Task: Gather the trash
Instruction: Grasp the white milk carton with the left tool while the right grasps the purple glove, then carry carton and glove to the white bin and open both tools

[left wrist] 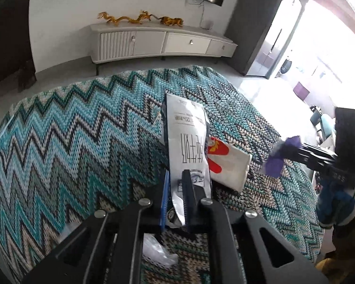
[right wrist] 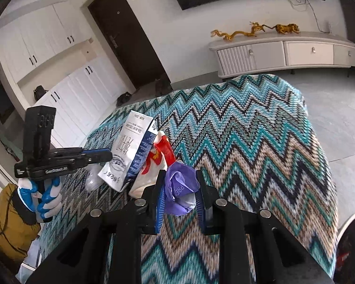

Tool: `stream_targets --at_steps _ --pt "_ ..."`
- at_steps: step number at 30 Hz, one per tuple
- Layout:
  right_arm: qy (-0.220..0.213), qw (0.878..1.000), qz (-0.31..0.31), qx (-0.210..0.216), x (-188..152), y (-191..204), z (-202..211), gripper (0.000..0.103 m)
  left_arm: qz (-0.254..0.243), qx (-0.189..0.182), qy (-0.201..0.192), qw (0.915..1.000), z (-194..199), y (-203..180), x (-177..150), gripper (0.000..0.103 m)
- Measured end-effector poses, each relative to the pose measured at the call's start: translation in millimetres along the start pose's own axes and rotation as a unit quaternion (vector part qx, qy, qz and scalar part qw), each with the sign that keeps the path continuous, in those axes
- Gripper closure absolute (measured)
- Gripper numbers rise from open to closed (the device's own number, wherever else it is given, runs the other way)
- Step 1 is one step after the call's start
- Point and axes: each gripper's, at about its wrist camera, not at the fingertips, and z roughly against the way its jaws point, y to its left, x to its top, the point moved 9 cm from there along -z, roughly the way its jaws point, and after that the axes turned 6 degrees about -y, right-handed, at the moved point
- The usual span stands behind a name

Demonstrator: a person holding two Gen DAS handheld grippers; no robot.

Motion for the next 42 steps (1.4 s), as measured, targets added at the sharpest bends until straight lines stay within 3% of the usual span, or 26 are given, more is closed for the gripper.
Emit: stream_targets --at_steps 1,3,4,5,12,15,16,17,18,27,34,39,42 --pt "-0.002 1.0 -0.001 -0.001 -0.6 -0.5 4.9 0.08 0.008 0.0 0.005 1.0 -1.7 -0.8 -1.7 0.087" --pt "-0.006 1.0 -0.006 -0.004 3.3 -3.1 9.4 0.08 0.024 0.003 0.012 0.9996 -5.8 -2.6 -5.3 0.06" --pt "-0.009 1.0 -0.009 -0.006 2.8 -4.7 14.7 0.08 0.024 0.013 0.011 0.9996 -6.9 -3.5 -5.6 0.033" --pt "-0.011 1.0 -0.011 -0.007 6.5 -6.7 16.2 0.08 0.02 0.03 0.005 0.9994 -6.8 -4.3 -5.0 0.026" --pt "-0.024 0.999 -0.03 -0.019 3.1 -27.9 44.9 0.08 -0.002 0.066 0.001 0.9978 -19.9 -22.5 8.9 0.027" --pt "-0.027 0.999 -0.036 -0.022 0.6 -34.4 50.2 0.08 -0.005 0.095 0.019 0.9952 -35.8 -20.8 11.2 0.027" --pt "-0.027 0.999 -0.036 -0.023 -0.5 -35.6 52.2 0.08 -0.005 0.1 0.025 0.9946 -40.7 -19.9 10.3 0.033" --pt "-0.028 0.999 -0.036 -0.024 -1.3 -36.6 54.2 0.08 -0.003 0.104 0.034 0.994 -46.0 -19.2 7.4 0.047" --pt "-0.029 0.999 -0.036 -0.025 -1.6 -37.0 56.3 0.08 0.001 0.107 0.04 0.9935 -49.0 -17.8 4.3 0.046" --pt "-0.041 0.998 -0.043 -0.021 -7.3 -37.7 76.6 0.08 0.062 0.089 -0.008 0.9941 -14.2 -7.0 5.7 0.048" --pt "-0.062 0.997 -0.039 -0.016 -5.6 -29.8 101.1 0.08 0.067 0.083 -0.052 0.9929 41.0 -19.5 17.8 0.048" --pt "-0.094 0.994 -0.042 -0.02 0.8 -37.8 134.2 0.08 0.044 0.067 -0.073 0.9942 65.6 -54.2 29.6 0.048" --pt "-0.113 0.992 -0.048 -0.032 2.1 -54.7 157.3 0.08 0.018 0.044 -0.078 0.9958 69.3 -93.6 39.5 0.048"
